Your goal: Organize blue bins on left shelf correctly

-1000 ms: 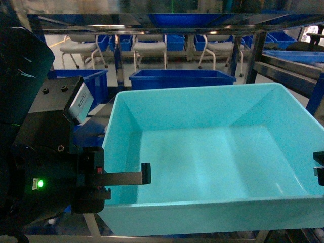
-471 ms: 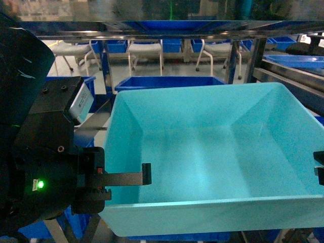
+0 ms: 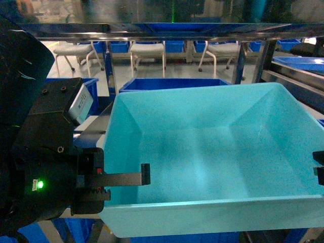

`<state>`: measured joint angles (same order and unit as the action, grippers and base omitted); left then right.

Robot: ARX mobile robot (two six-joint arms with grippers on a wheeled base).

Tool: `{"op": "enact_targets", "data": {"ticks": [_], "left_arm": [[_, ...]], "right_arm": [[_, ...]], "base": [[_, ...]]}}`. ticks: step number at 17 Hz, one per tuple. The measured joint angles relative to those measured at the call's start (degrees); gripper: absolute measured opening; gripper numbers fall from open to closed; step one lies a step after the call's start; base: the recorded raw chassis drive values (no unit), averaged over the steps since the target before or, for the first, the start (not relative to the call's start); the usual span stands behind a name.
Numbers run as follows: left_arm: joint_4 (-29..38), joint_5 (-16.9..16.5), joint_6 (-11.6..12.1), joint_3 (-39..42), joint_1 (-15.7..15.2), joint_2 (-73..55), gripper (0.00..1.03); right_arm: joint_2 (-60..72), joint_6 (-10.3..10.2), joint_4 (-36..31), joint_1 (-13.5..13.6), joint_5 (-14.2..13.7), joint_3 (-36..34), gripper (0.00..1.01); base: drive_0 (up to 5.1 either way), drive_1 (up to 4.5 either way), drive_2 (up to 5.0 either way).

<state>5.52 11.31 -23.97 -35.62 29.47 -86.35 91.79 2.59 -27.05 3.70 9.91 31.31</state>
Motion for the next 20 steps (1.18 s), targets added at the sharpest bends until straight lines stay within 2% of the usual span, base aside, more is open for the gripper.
{"op": "enact_targets", "data": {"ticks": [16, 18, 20], "left_arm": [[0.22, -0.11, 0.02, 0.0, 0.04, 0.04, 0.02], [3.67, -2.91, 1.16, -0.13, -1.86, -3.69, 0.02], [6.25, -3.43, 1.6, -0.48, -3.45, -9.99, 0.02]], "right_arm": [[-0.02, 0.0, 0.02, 0.0, -0.02, 0.0, 0.02], [1.97, -0.31, -0.74, 0.07, -0.31, 0.35, 0.02], [6.12, -0.24, -3.65, 1.68, -1.6, 0.59, 0.02]], "base": [[0.0, 0.0, 0.0], [0.0, 0.0, 0.0], [0.0, 0.0, 0.0]]}}
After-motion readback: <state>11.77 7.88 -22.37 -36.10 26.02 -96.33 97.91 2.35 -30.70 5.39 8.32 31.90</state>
